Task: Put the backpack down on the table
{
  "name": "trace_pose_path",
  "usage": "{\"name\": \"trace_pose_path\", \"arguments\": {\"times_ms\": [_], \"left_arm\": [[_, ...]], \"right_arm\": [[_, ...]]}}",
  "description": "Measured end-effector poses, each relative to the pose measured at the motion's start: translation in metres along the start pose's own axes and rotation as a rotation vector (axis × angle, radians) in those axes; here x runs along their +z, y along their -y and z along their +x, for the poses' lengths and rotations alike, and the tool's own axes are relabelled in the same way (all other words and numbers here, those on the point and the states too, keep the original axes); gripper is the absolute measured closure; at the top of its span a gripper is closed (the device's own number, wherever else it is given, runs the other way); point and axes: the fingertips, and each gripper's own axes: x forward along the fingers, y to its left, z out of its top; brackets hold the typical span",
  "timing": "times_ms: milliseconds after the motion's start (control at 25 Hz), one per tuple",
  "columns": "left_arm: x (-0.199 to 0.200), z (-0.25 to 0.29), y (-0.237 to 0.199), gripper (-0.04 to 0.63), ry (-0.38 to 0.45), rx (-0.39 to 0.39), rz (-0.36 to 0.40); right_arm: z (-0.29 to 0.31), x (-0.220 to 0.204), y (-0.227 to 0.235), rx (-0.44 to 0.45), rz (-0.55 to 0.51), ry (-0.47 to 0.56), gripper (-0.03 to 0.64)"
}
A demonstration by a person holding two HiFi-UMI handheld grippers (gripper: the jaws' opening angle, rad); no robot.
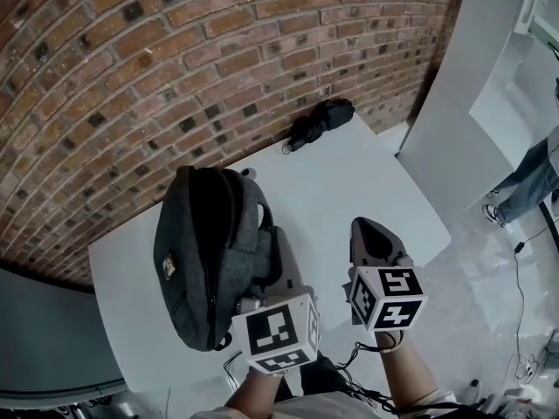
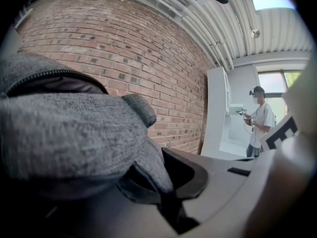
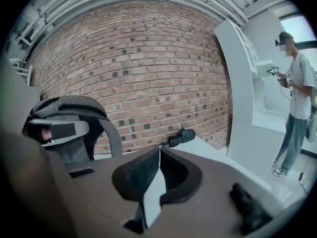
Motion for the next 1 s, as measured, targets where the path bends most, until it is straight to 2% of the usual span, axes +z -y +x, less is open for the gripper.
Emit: {"name": "trace_pose_path", "arguments": {"times_ms": [120, 320, 760, 1000], "left_arm": [[-0.015, 0.000, 0.010, 0.560, -0.034, -0.047, -0.052], [-0.033, -0.004, 0.013, 0.560, -0.055, -0.054, 0.013], [-0.049, 0.000, 0.028, 0.561, -0.084, -0.104, 0.027], [-0.059, 0.002, 0.039, 0.561, -0.101, -0.102, 0.029]], "right_arm": [[0.001, -0.006, -0.003, 0.006, 0.008, -0.012, 0.586], [-0.003, -0.009, -0.008, 0.012, -0.004, -0.012, 0.586], [-0.016, -0.021, 0.009, -0.059, 0.019, -0.017, 0.586], [-0.021, -0.029, 0.022, -0.070, 0.011, -0.036, 0.586]]}}
